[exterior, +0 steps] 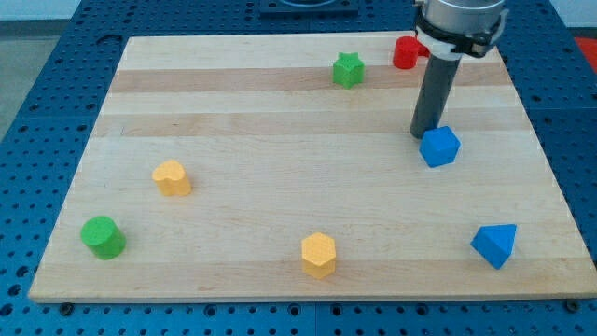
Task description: Slide the blue cube above the blue triangle
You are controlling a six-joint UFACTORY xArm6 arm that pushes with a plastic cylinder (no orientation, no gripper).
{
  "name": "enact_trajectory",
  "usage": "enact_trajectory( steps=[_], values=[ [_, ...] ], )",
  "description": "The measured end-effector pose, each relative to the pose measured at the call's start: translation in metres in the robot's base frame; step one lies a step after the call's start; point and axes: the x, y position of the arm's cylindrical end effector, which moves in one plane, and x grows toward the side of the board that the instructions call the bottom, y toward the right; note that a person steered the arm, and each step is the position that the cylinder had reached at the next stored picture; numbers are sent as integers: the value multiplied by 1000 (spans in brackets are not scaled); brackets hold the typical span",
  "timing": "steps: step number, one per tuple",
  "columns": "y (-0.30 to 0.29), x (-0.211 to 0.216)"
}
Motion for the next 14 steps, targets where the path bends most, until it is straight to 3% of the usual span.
enact_trajectory(
  steps=[4, 5, 8, 10, 11, 12, 14],
  values=[
    [-13, 23],
    [-5, -2],
    [31, 64],
    [18, 69],
    [6, 48],
    [-39, 47],
    [-15, 92]
  ],
)
